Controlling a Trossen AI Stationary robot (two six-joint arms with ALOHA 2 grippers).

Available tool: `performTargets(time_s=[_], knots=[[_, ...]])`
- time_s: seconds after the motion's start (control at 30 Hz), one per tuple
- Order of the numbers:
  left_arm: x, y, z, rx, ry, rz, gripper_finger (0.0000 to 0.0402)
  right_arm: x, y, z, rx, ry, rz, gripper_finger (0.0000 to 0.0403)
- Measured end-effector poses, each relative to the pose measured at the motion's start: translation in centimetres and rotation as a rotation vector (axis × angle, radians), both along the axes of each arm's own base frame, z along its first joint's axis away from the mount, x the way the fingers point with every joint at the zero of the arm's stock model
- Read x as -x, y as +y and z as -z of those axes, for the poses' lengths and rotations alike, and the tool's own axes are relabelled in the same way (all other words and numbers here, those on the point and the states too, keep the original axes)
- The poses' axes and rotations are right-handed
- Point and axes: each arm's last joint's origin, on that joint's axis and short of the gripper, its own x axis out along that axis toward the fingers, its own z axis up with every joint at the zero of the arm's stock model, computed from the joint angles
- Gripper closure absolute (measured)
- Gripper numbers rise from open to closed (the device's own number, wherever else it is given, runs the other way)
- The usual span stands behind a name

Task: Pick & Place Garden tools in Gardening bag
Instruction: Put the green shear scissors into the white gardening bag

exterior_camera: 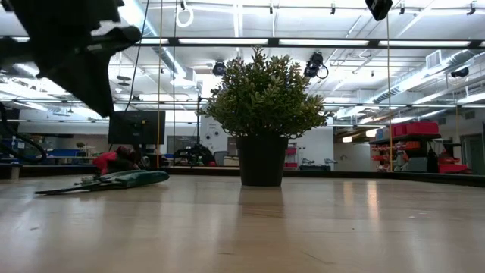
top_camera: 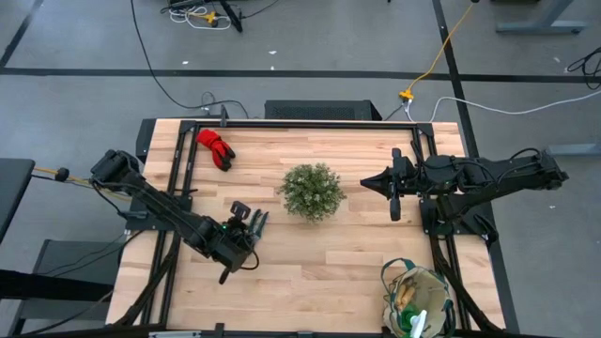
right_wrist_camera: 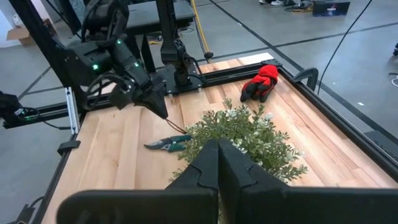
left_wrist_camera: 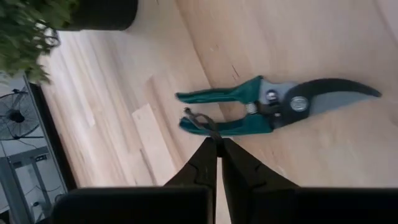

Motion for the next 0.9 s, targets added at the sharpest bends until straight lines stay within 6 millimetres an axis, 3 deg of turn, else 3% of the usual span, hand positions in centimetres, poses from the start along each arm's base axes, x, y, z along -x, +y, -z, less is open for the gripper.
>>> performTargets(time_s=[0.57,0.9], knots=[[-1.9,-1.1,-6.5,0.117,-0.103,-0.019,0.0389,0.0,0.0,0.0,0.000,-0.001,0.000,0.0403],[-2.4,-1.4,-9.1,0.162,-0.156,-0.017,0.0390,0.0,0.0,0.0,-0.001,-0.001,0.000,0.0403]])
